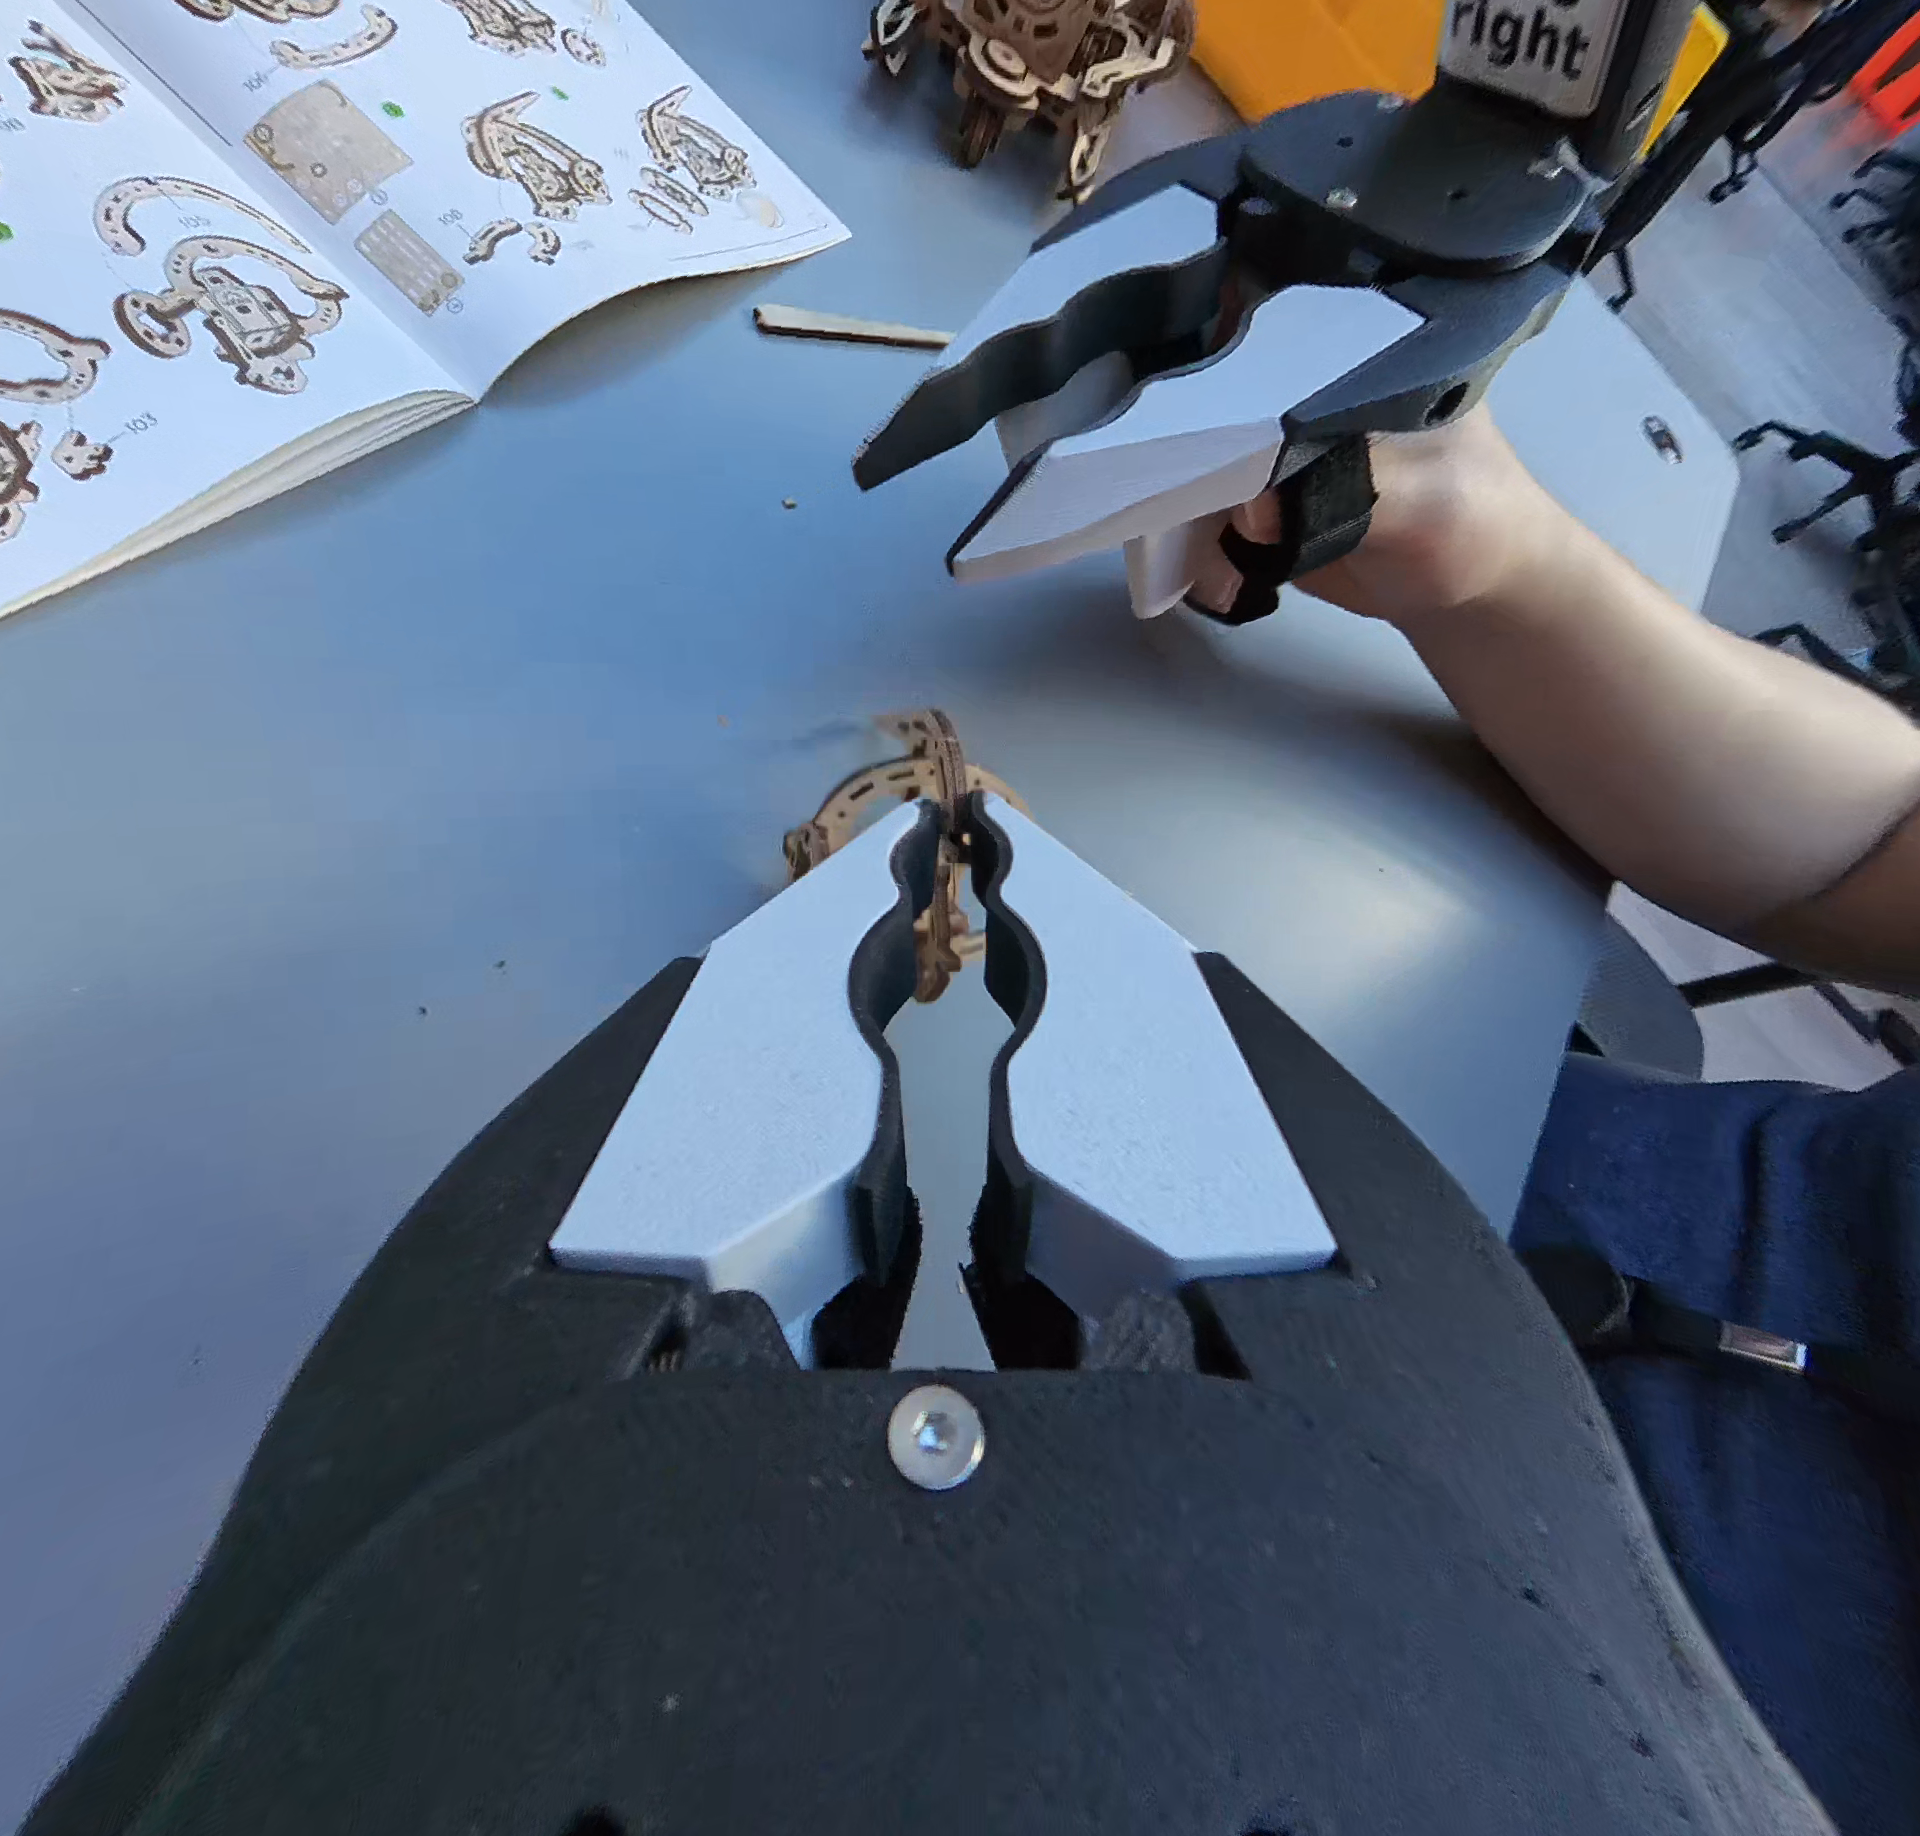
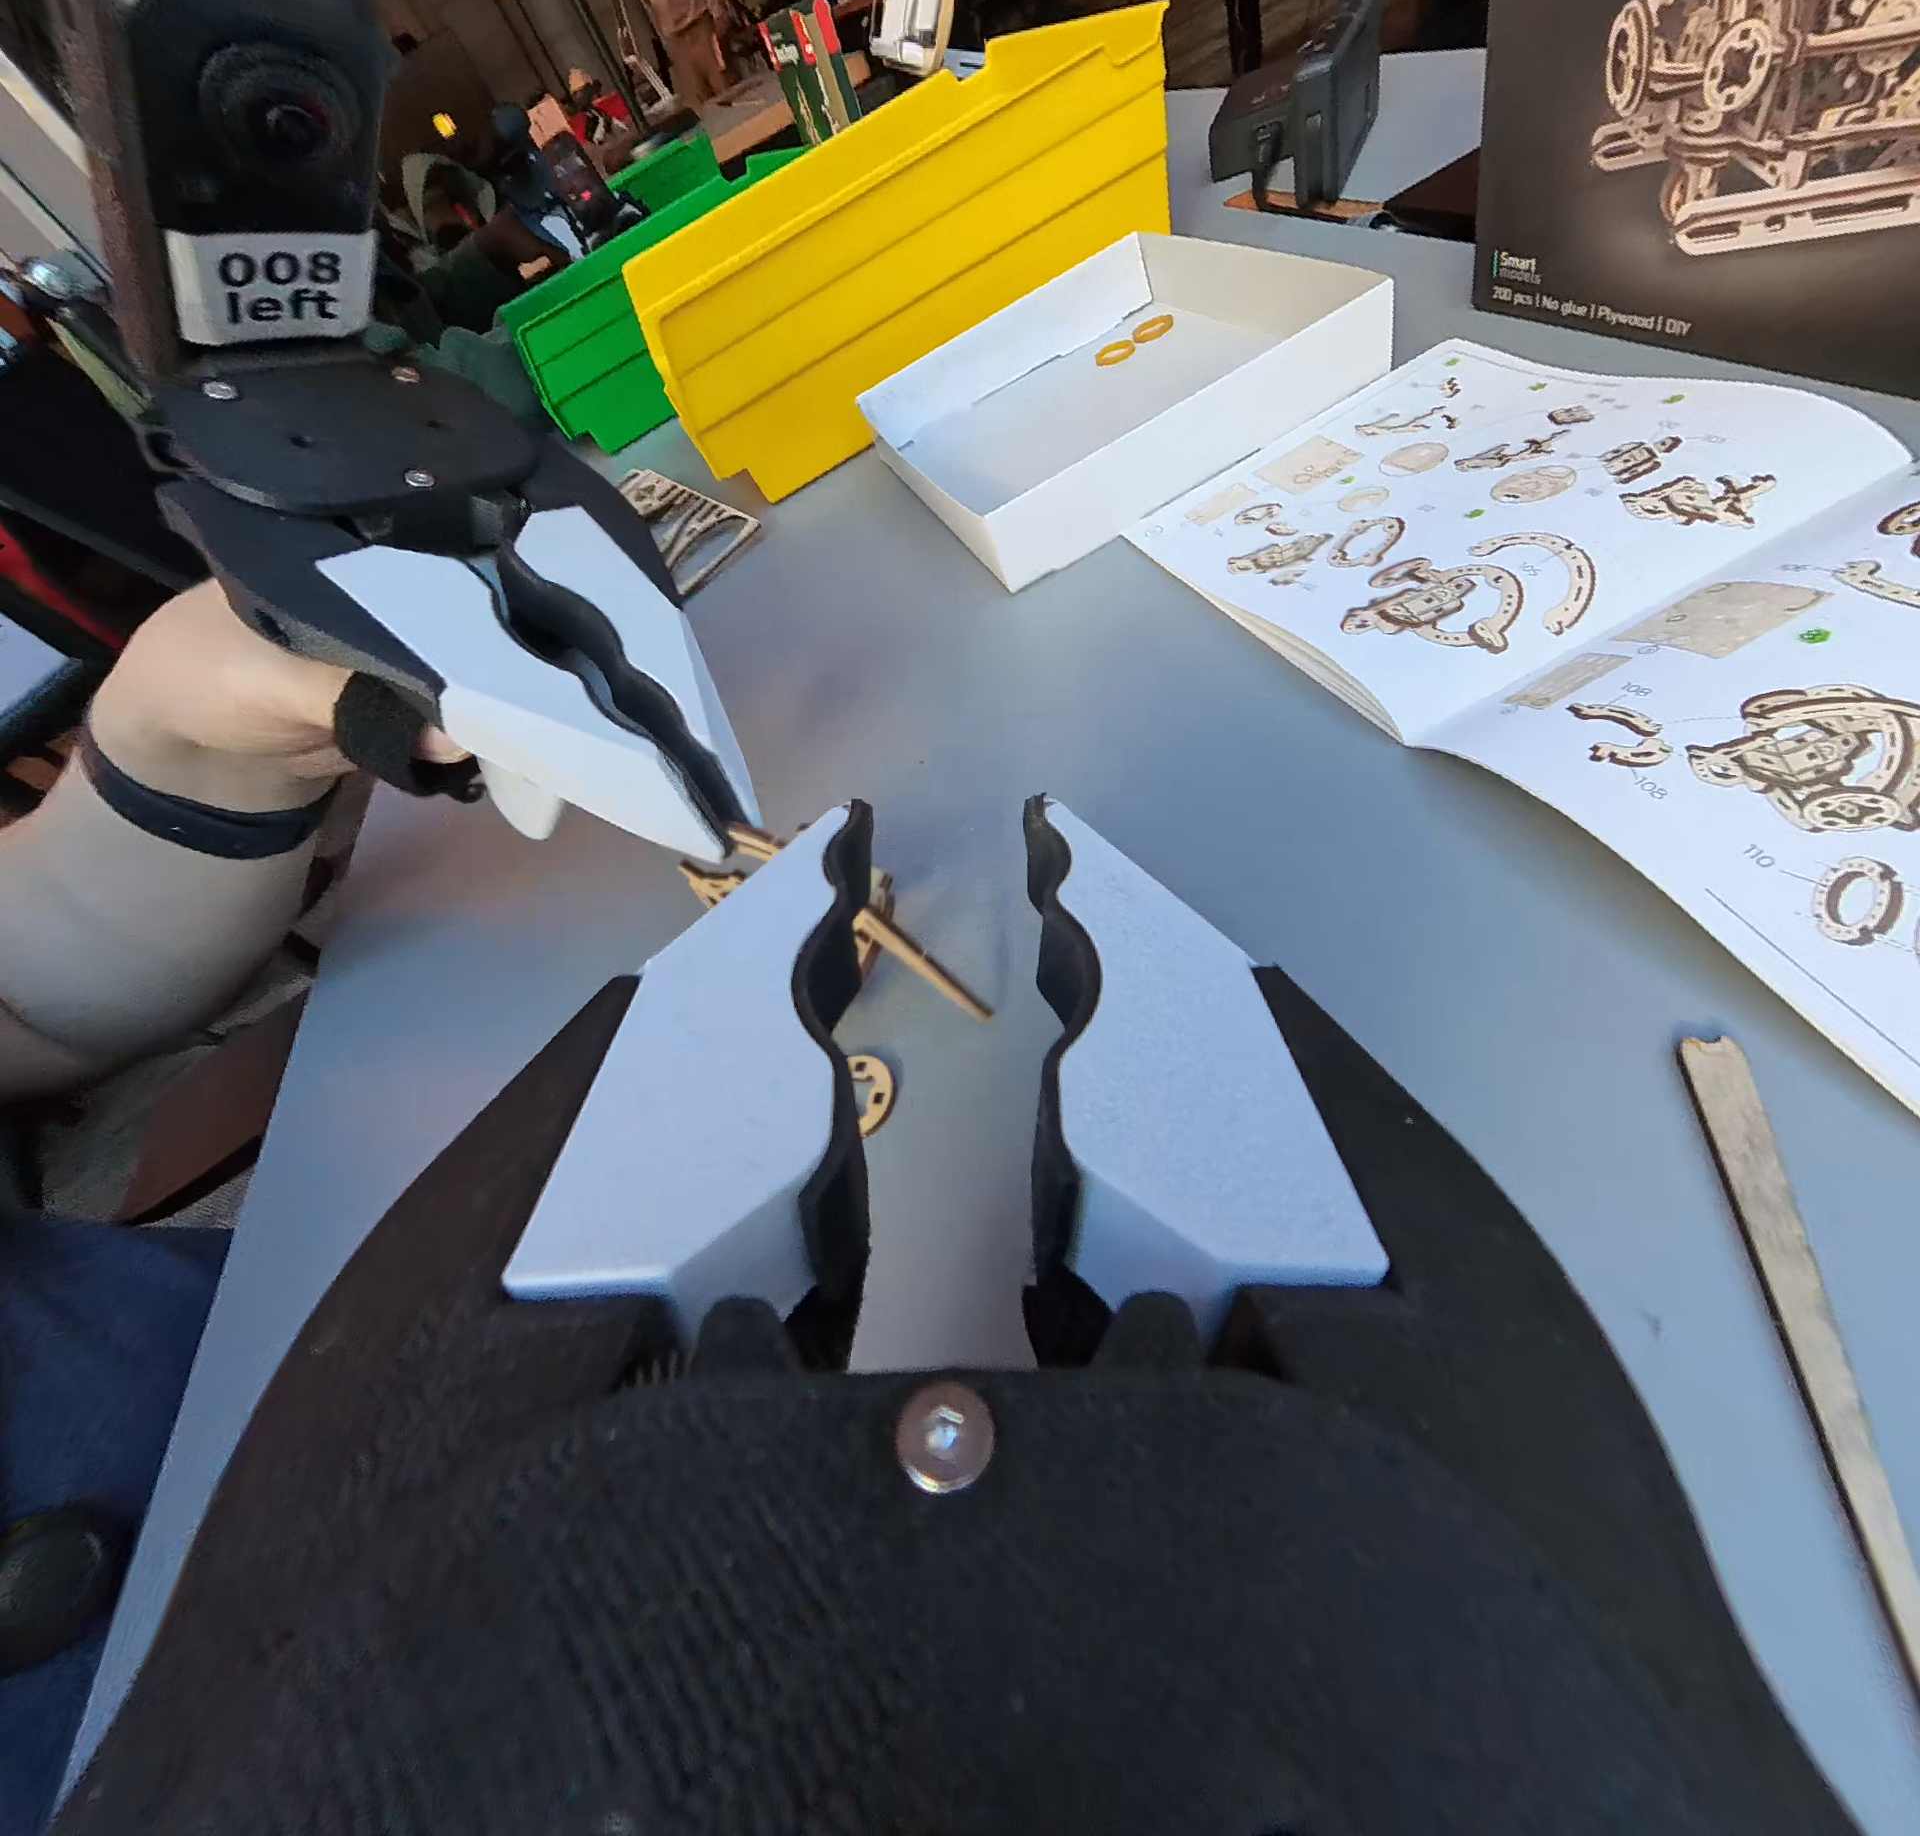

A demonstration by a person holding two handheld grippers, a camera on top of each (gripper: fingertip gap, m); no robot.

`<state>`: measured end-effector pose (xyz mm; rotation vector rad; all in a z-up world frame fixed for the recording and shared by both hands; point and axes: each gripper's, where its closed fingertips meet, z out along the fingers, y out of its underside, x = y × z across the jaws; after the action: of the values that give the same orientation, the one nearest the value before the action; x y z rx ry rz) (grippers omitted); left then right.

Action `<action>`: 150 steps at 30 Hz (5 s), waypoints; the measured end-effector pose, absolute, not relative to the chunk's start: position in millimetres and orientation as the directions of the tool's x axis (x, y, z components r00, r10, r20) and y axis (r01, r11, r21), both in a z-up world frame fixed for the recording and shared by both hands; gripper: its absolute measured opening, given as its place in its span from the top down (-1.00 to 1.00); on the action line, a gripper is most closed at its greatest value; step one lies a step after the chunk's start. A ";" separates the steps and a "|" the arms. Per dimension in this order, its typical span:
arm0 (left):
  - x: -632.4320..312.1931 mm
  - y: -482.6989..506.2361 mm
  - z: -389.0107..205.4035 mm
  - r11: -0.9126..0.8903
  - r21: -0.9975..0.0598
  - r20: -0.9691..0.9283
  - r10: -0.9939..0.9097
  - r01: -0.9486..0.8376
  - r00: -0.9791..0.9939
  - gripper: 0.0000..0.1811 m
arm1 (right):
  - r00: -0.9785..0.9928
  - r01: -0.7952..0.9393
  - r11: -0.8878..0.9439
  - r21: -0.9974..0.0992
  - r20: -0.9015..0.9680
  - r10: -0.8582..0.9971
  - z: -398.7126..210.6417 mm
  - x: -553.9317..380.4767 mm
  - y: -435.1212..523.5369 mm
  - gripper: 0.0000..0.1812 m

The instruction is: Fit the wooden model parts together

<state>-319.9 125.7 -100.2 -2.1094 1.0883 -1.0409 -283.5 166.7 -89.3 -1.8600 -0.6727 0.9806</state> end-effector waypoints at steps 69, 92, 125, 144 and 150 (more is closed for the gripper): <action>-380.6 111.3 -104.7 -0.090 -0.900 0.064 -0.995 -0.426 0.076 0.84 | 0.404 0.260 -0.333 -0.906 -0.211 0.890 -106.0 -351.8 95.7 0.79; -360.2 101.1 -109.8 -0.034 -0.890 0.065 -0.996 -0.454 -0.054 0.92 | 0.385 0.270 -0.314 -0.910 -0.197 0.902 -110.2 -353.2 100.7 0.99; -366.4 123.4 -107.1 -0.089 -0.888 0.138 -0.987 -0.452 -0.076 0.71 | 0.343 0.366 -0.219 -0.905 -0.087 0.935 -102.3 -339.2 120.7 0.74; -359.2 121.3 -113.2 -0.124 -0.888 0.243 -0.943 -0.442 -0.225 0.79 | 0.237 0.310 -0.229 -0.923 -0.159 0.959 -108.7 -348.8 123.4 0.72; -353.4 116.1 -116.8 -0.079 -0.887 0.210 -0.947 -0.455 -0.245 0.77 | 0.229 0.347 -0.231 -0.909 -0.157 0.961 -114.2 -351.4 120.8 0.72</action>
<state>-353.4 116.1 -116.8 -1.5138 1.7038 -1.2951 -351.4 120.8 -114.2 -1.7256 -1.2225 0.9969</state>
